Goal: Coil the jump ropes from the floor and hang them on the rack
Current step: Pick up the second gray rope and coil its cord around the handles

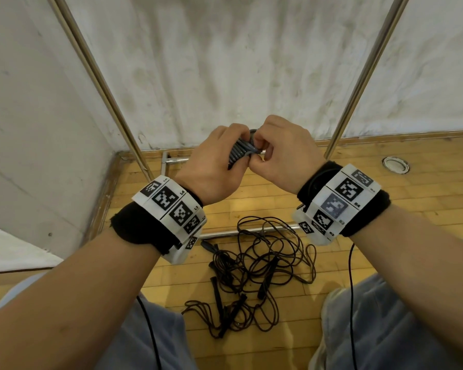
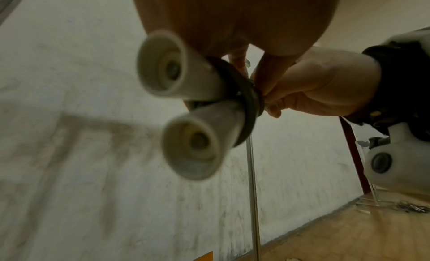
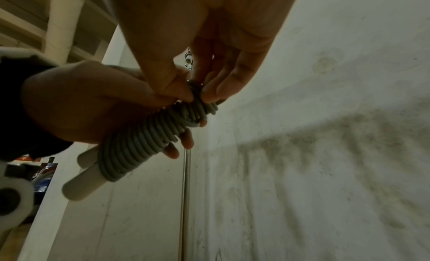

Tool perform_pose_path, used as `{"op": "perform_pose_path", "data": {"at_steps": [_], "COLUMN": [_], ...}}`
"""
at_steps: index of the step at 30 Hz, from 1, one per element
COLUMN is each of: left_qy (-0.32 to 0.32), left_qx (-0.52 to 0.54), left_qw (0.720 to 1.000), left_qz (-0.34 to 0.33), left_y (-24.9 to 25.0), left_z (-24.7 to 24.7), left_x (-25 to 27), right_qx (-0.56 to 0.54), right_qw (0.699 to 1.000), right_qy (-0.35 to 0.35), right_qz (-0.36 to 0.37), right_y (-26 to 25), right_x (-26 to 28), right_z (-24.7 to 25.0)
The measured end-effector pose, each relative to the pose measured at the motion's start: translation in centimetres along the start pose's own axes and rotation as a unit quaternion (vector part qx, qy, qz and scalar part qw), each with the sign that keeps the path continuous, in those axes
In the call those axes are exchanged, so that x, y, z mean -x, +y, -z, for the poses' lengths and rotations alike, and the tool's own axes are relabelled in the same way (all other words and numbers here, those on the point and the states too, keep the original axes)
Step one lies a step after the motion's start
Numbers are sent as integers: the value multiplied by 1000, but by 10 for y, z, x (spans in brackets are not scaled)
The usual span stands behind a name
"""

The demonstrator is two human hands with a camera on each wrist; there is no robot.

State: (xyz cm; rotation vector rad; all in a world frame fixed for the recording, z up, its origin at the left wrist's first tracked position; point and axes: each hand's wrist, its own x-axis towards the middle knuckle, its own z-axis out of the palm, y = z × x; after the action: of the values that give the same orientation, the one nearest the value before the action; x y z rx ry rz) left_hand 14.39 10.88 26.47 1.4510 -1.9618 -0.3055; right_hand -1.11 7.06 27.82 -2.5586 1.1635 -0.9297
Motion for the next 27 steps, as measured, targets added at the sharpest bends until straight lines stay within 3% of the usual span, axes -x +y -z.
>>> {"op": "perform_pose_path", "data": {"at_steps": [6,15,24,27], "left_qy": [32,42,-5,0], "left_qx": [-21,125,13,36], "left_qw": [999,990,1000,999], "left_qz": [-1,54,2,3], "left_y": [1,6,3,4], "left_z": [1,3,0,-1], "left_x": [-1,4,2,1], "right_qx": [-20,-60,29,27], "right_qw": [999,997,999,999], "right_qy": [33,16,7,14], "right_qz": [16,36,16,27], "right_y": [-2,-2,-3,-3], "right_x": [3,1,4,5], "right_z": [-4,1,1,2]}}
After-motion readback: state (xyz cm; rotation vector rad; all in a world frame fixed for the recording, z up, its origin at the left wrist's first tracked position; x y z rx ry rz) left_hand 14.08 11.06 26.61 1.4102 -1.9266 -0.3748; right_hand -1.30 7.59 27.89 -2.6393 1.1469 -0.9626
